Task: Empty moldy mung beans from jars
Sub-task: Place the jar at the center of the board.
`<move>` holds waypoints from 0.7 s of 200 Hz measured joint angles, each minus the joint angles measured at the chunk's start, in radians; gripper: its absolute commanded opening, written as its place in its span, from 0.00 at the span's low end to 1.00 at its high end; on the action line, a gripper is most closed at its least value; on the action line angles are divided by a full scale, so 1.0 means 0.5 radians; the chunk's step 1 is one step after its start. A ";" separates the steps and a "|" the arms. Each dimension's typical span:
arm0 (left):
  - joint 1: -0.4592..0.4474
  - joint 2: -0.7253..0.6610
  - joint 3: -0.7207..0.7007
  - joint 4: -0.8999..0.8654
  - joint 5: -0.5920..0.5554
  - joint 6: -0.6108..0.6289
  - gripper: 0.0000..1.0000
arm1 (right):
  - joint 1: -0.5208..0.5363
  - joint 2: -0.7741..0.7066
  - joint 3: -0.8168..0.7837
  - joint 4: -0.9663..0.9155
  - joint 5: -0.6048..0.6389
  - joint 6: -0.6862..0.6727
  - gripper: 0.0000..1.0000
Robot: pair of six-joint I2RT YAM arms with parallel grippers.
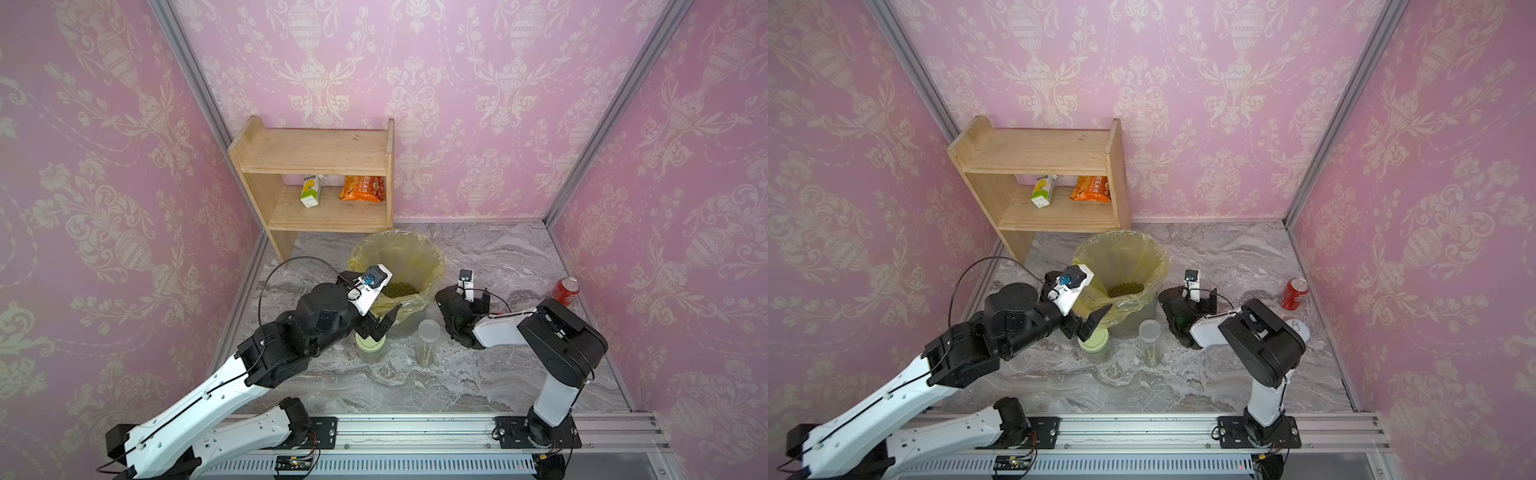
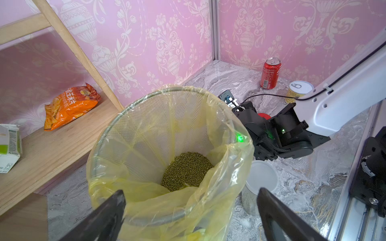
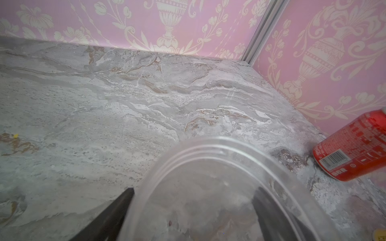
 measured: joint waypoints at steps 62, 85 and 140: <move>0.000 0.000 0.004 -0.014 -0.022 0.000 0.99 | 0.000 -0.017 -0.004 -0.081 -0.063 0.063 0.99; 0.000 0.000 0.004 -0.013 -0.029 0.000 0.99 | 0.000 -0.087 -0.008 -0.121 -0.083 0.093 0.98; 0.000 0.017 0.004 -0.008 -0.034 0.000 0.99 | 0.000 -0.397 -0.008 -0.362 -0.123 0.172 0.99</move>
